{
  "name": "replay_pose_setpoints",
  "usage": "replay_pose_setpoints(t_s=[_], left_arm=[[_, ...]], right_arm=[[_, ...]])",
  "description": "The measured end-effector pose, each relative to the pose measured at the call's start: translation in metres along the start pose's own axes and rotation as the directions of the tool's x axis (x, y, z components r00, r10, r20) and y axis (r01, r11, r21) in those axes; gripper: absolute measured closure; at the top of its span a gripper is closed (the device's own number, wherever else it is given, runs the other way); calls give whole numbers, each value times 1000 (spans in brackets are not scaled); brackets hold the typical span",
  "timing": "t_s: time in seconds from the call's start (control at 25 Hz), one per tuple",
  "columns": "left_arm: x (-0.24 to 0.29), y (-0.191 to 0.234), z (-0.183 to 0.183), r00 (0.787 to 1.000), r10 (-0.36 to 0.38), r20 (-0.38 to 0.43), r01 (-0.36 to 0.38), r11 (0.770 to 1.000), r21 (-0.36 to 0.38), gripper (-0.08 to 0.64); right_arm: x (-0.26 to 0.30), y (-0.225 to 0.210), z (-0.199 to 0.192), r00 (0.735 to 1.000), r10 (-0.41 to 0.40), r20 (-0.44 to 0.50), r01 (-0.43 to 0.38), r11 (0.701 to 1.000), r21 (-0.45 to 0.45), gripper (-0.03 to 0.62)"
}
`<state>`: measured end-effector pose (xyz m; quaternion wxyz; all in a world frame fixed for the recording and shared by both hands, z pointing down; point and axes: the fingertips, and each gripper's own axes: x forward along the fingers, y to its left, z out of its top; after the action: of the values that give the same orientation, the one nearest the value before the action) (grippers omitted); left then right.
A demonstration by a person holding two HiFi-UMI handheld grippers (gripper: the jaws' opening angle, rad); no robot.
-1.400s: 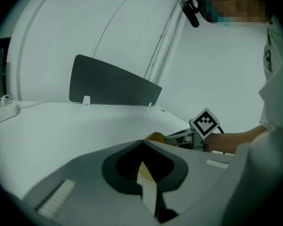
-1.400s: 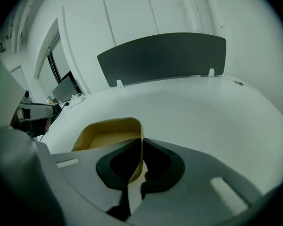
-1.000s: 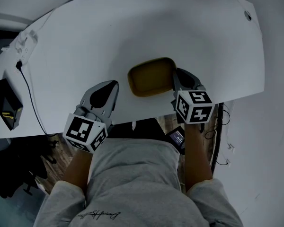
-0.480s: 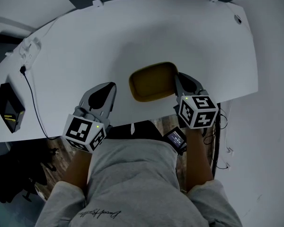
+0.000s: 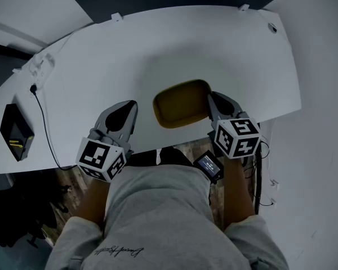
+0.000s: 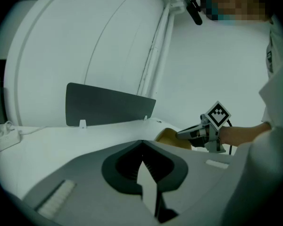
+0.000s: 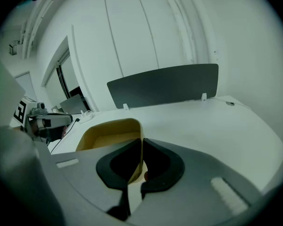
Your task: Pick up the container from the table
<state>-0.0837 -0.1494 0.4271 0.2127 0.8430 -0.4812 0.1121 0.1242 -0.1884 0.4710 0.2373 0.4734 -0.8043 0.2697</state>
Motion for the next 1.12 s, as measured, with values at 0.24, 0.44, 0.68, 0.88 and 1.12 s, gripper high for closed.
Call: replay_pose_setpoints(t_s=[0.24, 0.44, 0.68, 0.88, 1.12], left_arm=[[-10, -8, 8, 1000, -4, 18, 4, 1000, 2, 558], [-22, -12, 15, 999, 7, 40, -7, 1000, 13, 560], [-36, -10, 24, 997, 24, 68, -25, 1000, 18, 558], [-43, -9, 30, 995, 34, 92, -36, 999, 23, 558], [-48, -10, 38, 993, 42, 110, -46, 998, 37, 558]], right_arm=[[-15, 12, 7, 1000, 17, 18, -17, 1000, 14, 565], [-26, 25, 13, 998, 41, 46, -42, 999, 28, 565], [-36, 41, 24, 995, 69, 78, -71, 997, 36, 565], [-42, 51, 33, 991, 87, 105, -92, 995, 40, 565], [-50, 58, 41, 986, 108, 130, -114, 993, 41, 565]])
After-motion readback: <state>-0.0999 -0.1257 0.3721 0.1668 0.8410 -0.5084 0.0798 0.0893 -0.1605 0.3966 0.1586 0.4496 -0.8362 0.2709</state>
